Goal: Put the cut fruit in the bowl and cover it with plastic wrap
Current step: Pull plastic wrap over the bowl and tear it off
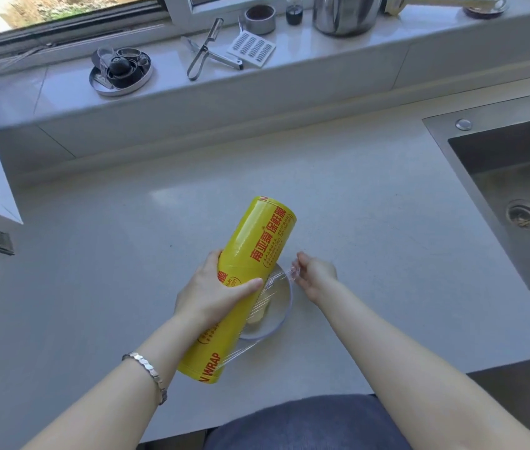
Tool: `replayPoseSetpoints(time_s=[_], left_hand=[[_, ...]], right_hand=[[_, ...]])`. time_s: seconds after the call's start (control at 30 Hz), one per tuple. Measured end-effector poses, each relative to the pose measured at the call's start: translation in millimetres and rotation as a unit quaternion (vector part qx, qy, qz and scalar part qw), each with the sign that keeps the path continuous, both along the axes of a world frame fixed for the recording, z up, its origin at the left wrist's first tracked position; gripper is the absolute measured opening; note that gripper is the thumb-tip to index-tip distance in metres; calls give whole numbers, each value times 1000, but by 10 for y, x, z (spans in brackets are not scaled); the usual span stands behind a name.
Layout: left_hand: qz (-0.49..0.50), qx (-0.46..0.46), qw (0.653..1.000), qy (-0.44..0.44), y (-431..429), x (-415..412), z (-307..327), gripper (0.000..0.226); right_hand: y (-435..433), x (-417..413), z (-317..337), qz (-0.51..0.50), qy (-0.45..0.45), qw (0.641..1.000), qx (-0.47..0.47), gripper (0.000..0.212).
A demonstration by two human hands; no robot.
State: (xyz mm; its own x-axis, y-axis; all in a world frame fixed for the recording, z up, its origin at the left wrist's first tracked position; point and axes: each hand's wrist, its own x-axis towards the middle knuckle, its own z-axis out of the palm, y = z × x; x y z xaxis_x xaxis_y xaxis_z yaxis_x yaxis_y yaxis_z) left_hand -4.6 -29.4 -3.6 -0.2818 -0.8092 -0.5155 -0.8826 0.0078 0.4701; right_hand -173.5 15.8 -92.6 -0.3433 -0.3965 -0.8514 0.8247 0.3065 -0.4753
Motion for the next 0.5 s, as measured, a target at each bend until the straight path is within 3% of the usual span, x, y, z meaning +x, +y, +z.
replayPoseSetpoints(time_s=[0.1,0.27,0.33,0.5], left_hand=[[27,-7,999,18,48,1,-17,85],[62,4,997,45,78,-6,-21,85],[67,5,997,48,83,-5,-15,85],[68,1,997,44,101,-8,-20,87]], right_hand=[[89,62,-24,104,148,984,-11,15],[126,67,-22,294,317,901,-38,22],[141,98,-8,354,320,877,-51,25],[216,117,92,352,195,909,-107,33]])
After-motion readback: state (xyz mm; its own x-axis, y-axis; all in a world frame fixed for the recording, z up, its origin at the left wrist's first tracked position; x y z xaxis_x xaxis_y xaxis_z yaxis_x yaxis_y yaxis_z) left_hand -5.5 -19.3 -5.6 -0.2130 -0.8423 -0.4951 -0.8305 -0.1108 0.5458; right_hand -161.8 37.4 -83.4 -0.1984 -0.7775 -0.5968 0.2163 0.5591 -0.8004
